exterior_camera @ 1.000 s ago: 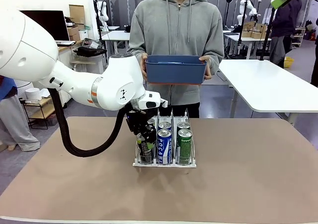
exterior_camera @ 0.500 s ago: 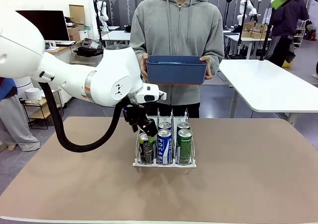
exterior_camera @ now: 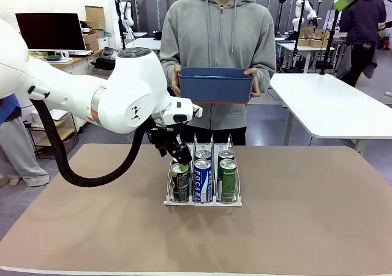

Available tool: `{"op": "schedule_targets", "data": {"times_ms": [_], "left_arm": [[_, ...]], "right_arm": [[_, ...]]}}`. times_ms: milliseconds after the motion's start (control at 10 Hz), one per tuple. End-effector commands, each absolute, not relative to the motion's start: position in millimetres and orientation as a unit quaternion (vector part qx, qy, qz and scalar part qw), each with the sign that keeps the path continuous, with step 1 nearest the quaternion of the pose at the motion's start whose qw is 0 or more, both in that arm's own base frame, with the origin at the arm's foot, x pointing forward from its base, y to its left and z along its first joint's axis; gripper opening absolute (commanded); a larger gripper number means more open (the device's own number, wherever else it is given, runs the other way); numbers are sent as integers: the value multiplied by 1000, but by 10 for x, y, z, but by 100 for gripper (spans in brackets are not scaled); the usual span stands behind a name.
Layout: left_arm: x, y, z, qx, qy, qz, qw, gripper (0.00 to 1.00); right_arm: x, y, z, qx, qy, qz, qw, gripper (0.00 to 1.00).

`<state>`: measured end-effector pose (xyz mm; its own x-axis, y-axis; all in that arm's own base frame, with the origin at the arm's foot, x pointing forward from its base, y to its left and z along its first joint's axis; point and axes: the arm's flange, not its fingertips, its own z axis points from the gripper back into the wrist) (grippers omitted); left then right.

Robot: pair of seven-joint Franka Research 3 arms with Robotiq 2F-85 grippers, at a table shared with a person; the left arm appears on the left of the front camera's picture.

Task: Fill the beverage cans into the dispenser.
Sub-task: Place the picked Pepsi coke in the line of the Automatic Can Dispenser with the same cans, then pick up the Ionic drink handed by the human.

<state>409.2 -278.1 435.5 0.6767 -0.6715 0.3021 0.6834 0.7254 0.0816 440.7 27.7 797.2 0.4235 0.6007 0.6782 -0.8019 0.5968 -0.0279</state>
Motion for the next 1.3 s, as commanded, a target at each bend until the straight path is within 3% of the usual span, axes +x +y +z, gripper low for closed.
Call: {"op": "schedule_targets", "data": {"times_ms": [0, 1200], "left_arm": [[4154, -2778, 4332, -23, -146, -369, 918, 100], [4154, -2778, 4332, -23, -146, -369, 918, 100]], "right_arm": [[4394, 278, 7969, 157, -330, 418, 832, 100], [4394, 278, 7969, 157, -330, 418, 832, 100]]}}
